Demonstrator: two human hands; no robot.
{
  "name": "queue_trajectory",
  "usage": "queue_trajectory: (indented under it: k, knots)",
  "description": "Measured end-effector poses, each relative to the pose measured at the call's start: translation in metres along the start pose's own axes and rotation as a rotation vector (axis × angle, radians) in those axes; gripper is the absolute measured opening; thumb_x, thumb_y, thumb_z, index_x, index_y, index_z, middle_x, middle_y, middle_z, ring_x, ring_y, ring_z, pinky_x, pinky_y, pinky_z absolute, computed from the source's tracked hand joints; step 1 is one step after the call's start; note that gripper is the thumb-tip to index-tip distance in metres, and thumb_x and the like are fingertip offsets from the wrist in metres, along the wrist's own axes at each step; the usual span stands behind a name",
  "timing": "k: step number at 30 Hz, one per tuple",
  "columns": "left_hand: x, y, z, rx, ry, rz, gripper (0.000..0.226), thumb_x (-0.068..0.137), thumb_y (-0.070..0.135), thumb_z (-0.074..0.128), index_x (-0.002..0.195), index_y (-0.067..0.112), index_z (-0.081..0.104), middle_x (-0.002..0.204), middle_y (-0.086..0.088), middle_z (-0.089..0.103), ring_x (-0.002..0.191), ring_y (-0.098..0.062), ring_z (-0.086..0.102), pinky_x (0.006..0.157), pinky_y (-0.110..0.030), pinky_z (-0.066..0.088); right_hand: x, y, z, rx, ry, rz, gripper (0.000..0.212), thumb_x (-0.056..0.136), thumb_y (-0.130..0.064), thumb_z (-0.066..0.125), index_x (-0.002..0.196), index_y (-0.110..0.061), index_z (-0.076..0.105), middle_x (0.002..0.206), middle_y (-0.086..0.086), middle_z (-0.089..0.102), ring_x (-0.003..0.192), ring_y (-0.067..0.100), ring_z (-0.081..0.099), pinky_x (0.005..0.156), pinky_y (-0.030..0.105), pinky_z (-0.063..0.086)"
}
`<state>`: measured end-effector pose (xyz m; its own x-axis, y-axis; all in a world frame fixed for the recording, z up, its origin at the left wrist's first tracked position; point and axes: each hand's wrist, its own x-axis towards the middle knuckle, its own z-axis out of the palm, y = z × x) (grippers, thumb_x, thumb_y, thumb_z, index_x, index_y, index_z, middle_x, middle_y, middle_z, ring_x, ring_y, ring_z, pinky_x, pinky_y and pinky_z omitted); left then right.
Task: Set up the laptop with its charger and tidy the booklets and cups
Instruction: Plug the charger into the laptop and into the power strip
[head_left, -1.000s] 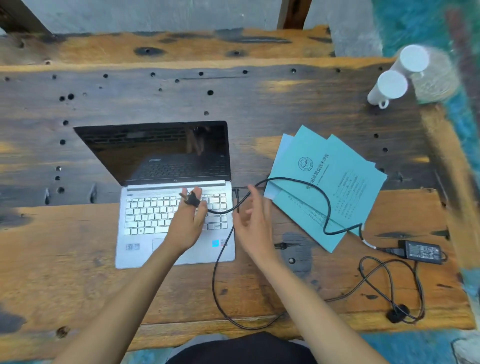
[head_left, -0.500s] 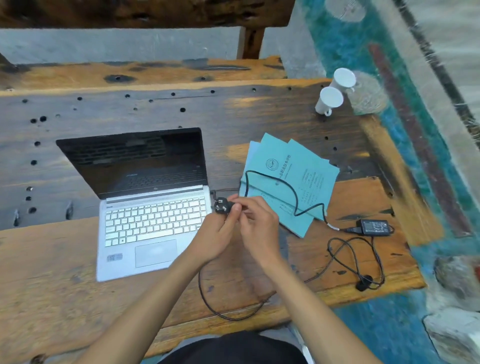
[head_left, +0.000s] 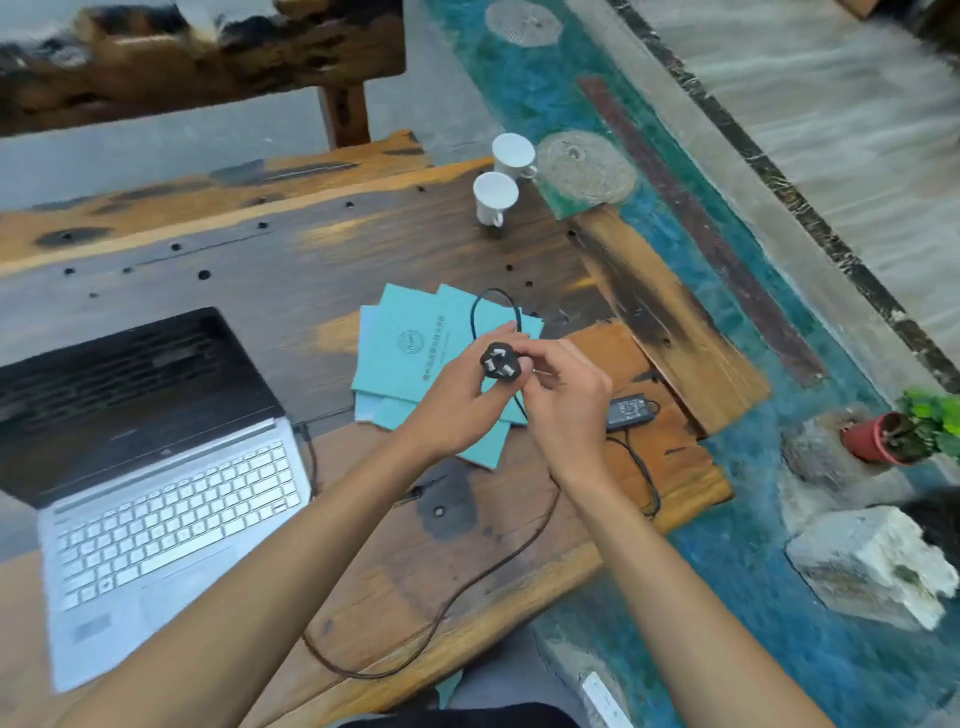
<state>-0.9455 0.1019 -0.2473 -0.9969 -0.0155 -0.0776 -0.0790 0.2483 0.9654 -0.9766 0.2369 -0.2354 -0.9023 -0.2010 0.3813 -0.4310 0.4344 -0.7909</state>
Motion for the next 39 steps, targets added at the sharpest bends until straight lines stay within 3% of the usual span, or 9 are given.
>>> queue_trajectory:
  k: [3, 8, 11, 13, 15, 19, 23, 31, 39]
  knots:
    - [0.03, 0.019, 0.026, 0.057, -0.076, 0.054, 0.022, 0.096, 0.052, 0.054, 0.116, 0.057, 0.058, 0.123, 0.047, 0.052, 0.128, 0.018, 0.043, 0.107, -0.016, 0.036, 0.012, 0.031, -0.034, 0.032, 0.035, 0.029, 0.03, 0.081, 0.004, 0.069, 0.099, -0.018, 0.078, 0.091, -0.01, 0.07, 0.085, 0.004, 0.068, 0.071, 0.01, 0.05]
    - [0.069, 0.044, 0.088, 0.005, -0.177, 0.173, 0.028, 0.102, 0.036, 0.053, 0.123, 0.053, 0.057, 0.123, 0.035, 0.06, 0.123, 0.009, 0.052, 0.097, -0.011, 0.041, 0.032, 0.083, -0.092, 0.06, 0.036, 0.073, 0.035, 0.083, -0.008, 0.067, 0.102, -0.036, 0.072, 0.096, -0.018, 0.069, 0.09, 0.005, 0.07, 0.076, 0.016, 0.054]
    - [0.098, 0.032, 0.134, 0.05, -0.241, 0.173, 0.038, 0.103, 0.033, 0.052, 0.139, 0.022, 0.054, 0.138, 0.004, 0.06, 0.129, -0.011, 0.053, 0.109, -0.035, 0.043, 0.039, 0.124, -0.126, 0.066, 0.063, 0.168, 0.046, 0.081, -0.002, 0.072, 0.097, -0.045, 0.07, 0.095, -0.017, 0.07, 0.089, 0.007, 0.071, 0.075, 0.017, 0.054]
    - [0.112, 0.016, 0.163, 0.118, -0.244, 0.032, 0.054, 0.099, 0.041, 0.051, 0.146, 0.015, 0.046, 0.147, -0.003, 0.052, 0.134, -0.013, 0.048, 0.113, -0.037, 0.04, 0.041, 0.155, -0.148, 0.08, 0.091, 0.251, 0.049, 0.078, 0.006, 0.074, 0.095, -0.039, 0.071, 0.095, -0.012, 0.072, 0.089, 0.009, 0.071, 0.078, 0.025, 0.057]
    - [0.121, -0.005, 0.188, 0.227, -0.237, -0.115, 0.05, 0.1, 0.038, 0.051, 0.145, 0.015, 0.047, 0.147, -0.006, 0.052, 0.134, -0.019, 0.048, 0.112, -0.043, 0.04, 0.043, 0.184, -0.168, 0.113, 0.135, 0.35, 0.041, 0.079, 0.009, 0.073, 0.092, -0.03, 0.073, 0.091, -0.009, 0.074, 0.087, 0.008, 0.071, 0.08, 0.028, 0.057]
    - [0.138, -0.051, 0.222, 0.669, -0.321, -0.203, 0.047, 0.093, 0.041, 0.051, 0.134, 0.018, 0.053, 0.119, -0.013, 0.067, 0.112, -0.03, 0.06, 0.097, -0.042, 0.045, 0.04, 0.234, -0.198, 0.228, 0.247, 0.535, 0.022, 0.084, -0.011, 0.079, 0.084, -0.031, 0.072, 0.081, -0.014, 0.074, 0.081, 0.004, 0.071, 0.078, 0.02, 0.054]
    - [0.148, -0.081, 0.25, 0.669, -0.407, -0.312, 0.064, 0.087, 0.022, 0.066, 0.144, 0.009, 0.04, 0.137, -0.019, 0.054, 0.122, -0.036, 0.055, 0.101, -0.039, 0.042, 0.024, 0.28, -0.22, 0.351, 0.305, 0.722, 0.012, 0.085, -0.008, 0.08, 0.091, -0.017, 0.074, 0.088, 0.0, 0.078, 0.089, 0.016, 0.075, 0.084, 0.031, 0.059]
    - [0.163, -0.097, 0.267, 0.845, -0.335, -0.263, 0.06, 0.081, 0.02, 0.075, 0.131, 0.014, 0.043, 0.12, -0.016, 0.063, 0.103, -0.038, 0.062, 0.08, -0.04, 0.046, -0.014, 0.319, -0.245, 0.518, 0.468, 0.954, 0.014, 0.087, -0.008, 0.078, 0.1, -0.005, 0.073, 0.084, -0.002, 0.079, 0.086, 0.013, 0.077, 0.077, 0.02, 0.058]
    - [0.152, -0.06, 0.281, 0.799, -0.481, -0.035, 0.068, 0.077, 0.008, 0.074, 0.141, 0.011, 0.05, 0.134, -0.01, 0.057, 0.124, -0.03, 0.052, 0.106, -0.036, 0.039, -0.028, 0.306, -0.279, 0.629, 0.617, 0.986, 0.005, 0.092, -0.007, 0.073, 0.095, -0.007, 0.07, 0.086, 0.005, 0.076, 0.082, 0.01, 0.076, 0.073, 0.016, 0.058]
